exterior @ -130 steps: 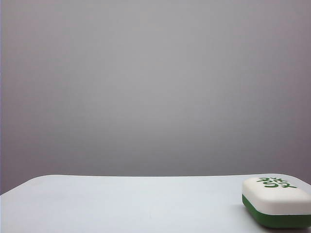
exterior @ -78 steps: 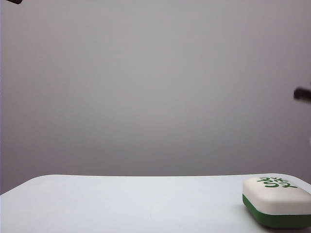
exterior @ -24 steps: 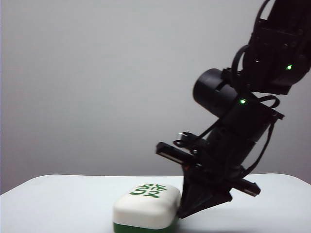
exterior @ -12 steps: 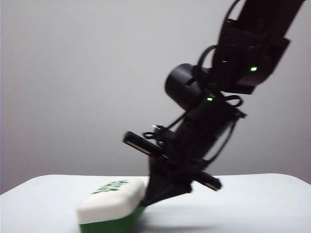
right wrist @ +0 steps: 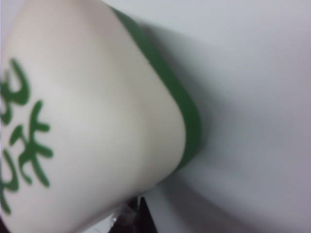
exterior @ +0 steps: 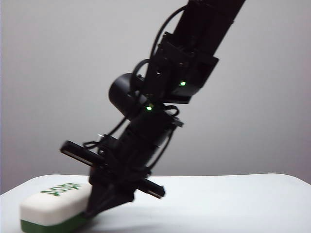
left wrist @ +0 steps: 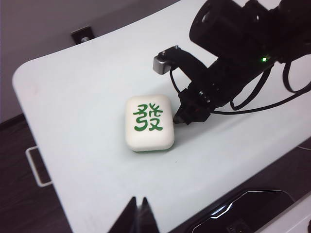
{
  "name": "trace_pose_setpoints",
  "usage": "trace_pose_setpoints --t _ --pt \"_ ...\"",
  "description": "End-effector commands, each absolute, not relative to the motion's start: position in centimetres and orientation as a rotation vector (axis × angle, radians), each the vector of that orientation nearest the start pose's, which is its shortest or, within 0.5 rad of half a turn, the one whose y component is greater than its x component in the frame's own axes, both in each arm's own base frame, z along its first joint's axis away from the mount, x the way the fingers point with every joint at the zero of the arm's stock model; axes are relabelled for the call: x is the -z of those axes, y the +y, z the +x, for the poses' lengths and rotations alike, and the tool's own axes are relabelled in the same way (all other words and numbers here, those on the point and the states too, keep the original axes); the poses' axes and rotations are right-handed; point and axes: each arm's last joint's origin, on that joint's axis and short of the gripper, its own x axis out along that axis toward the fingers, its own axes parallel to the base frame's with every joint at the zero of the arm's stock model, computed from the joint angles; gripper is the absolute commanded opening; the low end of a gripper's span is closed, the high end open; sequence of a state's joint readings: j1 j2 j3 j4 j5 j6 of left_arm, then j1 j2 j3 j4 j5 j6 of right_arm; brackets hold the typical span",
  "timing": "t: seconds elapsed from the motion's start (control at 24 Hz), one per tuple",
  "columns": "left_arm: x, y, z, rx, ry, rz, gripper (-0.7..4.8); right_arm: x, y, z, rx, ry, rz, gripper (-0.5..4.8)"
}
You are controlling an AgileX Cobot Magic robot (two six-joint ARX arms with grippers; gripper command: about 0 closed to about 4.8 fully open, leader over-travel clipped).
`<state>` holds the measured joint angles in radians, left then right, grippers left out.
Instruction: Move the foam mahjong from the right side of the table to the left side of the table.
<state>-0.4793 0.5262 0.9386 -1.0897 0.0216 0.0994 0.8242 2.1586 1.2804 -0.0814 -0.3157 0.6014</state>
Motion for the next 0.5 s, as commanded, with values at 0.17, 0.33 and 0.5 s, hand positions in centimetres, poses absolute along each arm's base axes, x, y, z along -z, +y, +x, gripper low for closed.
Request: trace_pose_setpoints --t 0.17,0.33,0.5 --pt "-33.0 -2.5 4.7 0.501 0.611 0.243 -0.05 -10.2 34.3 29.3 -0.763 1.194 0.255 -0.05" --pt "-32.8 -2.4 4.6 0.489 0.639 0.254 -0.05 -10.1 35.5 30.3 -0.777 1.195 0.260 -0.05" --pt "-32.8 -2.4 4.6 0.489 0.641 0.255 -0.05 -10.4 36.7 31.5 -0.791 1.155 0.268 -0.05"
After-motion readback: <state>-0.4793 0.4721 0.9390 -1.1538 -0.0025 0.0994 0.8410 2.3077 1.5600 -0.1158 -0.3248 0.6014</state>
